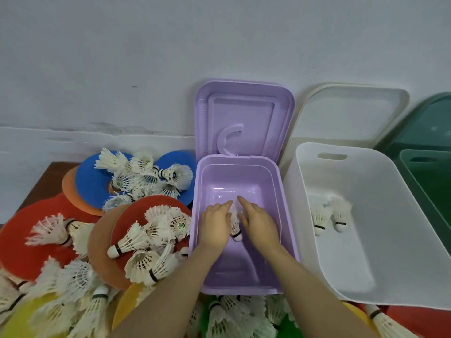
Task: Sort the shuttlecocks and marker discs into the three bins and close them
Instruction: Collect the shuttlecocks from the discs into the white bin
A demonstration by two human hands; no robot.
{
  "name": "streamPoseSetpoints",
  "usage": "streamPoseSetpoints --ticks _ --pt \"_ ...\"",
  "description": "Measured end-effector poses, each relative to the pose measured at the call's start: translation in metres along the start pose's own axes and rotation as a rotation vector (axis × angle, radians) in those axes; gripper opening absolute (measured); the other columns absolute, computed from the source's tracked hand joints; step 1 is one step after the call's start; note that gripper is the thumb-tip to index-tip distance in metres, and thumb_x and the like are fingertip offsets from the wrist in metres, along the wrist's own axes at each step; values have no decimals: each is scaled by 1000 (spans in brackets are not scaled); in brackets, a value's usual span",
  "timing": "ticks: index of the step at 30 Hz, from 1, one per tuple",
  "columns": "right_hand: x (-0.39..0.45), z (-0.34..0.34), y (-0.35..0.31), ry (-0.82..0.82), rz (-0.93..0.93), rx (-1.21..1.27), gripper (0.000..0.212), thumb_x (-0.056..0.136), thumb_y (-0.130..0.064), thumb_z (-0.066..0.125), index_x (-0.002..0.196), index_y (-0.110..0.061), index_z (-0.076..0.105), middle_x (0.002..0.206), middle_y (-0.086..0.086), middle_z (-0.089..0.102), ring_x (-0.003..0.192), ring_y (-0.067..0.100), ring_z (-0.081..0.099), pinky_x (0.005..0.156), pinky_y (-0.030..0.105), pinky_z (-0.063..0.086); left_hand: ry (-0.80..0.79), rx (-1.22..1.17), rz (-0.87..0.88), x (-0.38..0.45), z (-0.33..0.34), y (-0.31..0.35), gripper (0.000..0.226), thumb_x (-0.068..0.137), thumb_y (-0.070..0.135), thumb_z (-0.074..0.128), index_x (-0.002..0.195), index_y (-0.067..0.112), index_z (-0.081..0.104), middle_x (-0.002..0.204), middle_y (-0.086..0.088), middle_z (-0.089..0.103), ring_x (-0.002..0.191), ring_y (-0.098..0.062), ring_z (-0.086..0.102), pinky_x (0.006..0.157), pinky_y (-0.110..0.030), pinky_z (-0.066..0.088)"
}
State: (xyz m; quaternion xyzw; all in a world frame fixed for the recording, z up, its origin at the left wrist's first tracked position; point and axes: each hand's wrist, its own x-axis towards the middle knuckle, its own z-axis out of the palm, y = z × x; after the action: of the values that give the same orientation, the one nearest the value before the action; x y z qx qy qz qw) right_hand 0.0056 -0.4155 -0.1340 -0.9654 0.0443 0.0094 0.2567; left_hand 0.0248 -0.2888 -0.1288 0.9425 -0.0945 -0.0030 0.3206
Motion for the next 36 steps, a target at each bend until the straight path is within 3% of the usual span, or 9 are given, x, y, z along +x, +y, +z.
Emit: streamPoseSetpoints --ticks 3,6,11,14,17,23,26,31,36 --pt "0 -5 -2 68 11 -5 31 94 -17 45 124 -15 54 109 6 63 98 32 57 72 39 48 85 -52 75 -7 -11 3 37 90 8 53 128 9 55 93 -13 66 91 -33 57 81 -44 46" --pt "-5 -16 -11 159 -5 59 32 95 -18 46 125 -17 56 103 7 66 93 32 59 69 38 48 248 -68 191 -13 -29 7 35 85 13 56 119 9 62 80 -6 66 75 -28 59 67 -41 51" --pt "-10 -63 -43 379 -172 97 32 93 -17 54 124 -16 60 107 9 69 93 31 62 70 37 48 392 -164 284 -13 -81 31 33 87 25 52 114 11 65 85 -1 67 78 -23 59 72 -38 48" --pt "-10 -104 -45 508 -287 -1 24 87 -14 61 111 -13 66 92 9 71 76 32 64 58 36 50 433 -258 319 -5 -101 58 30 86 24 54 110 11 67 88 -1 68 79 -19 58 74 -35 48" --pt "-18 -147 -24 596 -256 -29 18 87 -13 62 104 -8 67 79 15 68 69 37 62 56 39 50 416 -343 356 -1 -109 100 26 85 13 61 110 10 68 88 -2 67 83 -11 56 77 -25 45" --pt "-55 -208 53 634 -49 13 25 95 -23 52 114 -11 64 80 16 69 73 37 61 61 36 44 402 -451 483 -11 -86 183 25 85 13 56 107 10 68 85 2 60 73 -6 49 66 -14 39" --pt "-74 -222 89 614 36 -43 29 95 -28 51 117 -14 63 92 12 71 84 35 63 65 33 43 397 -435 488 -18 -62 209 25 86 13 57 108 12 68 87 2 61 75 -8 52 67 -17 40" --pt "-99 -219 127 525 4 -139 33 92 -30 57 115 -9 64 109 8 68 98 31 62 71 36 48 194 -199 480 -32 -16 218 28 84 22 57 109 14 68 88 -2 66 82 -21 59 73 -32 47" --pt "-111 -213 130 434 -67 -143 36 94 -32 51 122 -12 60 120 4 63 108 26 58 82 36 46 168 80 518 -56 -12 199 41 85 36 43 106 12 69 92 -4 68 81 -29 63 69 -38 51"
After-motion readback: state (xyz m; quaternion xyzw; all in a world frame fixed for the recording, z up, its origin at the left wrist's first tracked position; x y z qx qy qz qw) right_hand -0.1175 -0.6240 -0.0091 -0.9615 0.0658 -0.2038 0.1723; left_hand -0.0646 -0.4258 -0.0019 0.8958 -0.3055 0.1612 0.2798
